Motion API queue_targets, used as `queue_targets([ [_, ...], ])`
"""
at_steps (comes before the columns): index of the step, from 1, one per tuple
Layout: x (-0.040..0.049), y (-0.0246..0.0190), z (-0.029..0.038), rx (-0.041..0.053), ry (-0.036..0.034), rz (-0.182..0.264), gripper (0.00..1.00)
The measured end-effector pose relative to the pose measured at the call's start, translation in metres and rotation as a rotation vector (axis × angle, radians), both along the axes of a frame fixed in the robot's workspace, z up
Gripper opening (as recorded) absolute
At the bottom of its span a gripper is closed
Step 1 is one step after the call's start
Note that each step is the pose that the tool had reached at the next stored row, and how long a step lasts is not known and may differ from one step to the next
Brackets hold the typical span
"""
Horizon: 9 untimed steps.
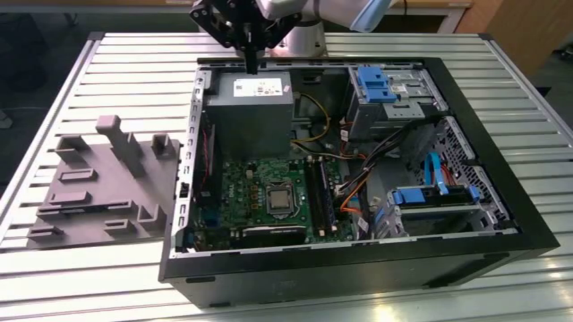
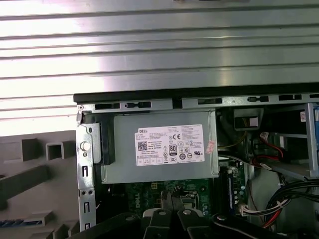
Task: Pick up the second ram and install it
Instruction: 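Reach for the second ram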
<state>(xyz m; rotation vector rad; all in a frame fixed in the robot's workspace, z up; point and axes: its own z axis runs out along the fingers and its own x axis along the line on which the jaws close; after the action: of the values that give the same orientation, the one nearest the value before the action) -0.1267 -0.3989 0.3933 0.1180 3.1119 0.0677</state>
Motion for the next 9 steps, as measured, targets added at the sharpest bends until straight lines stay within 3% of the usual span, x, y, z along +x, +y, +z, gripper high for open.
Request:
queue_targets([
  [9,-0.0035,0.0,0.0,0.0,-0.0007,0.0,0.11],
])
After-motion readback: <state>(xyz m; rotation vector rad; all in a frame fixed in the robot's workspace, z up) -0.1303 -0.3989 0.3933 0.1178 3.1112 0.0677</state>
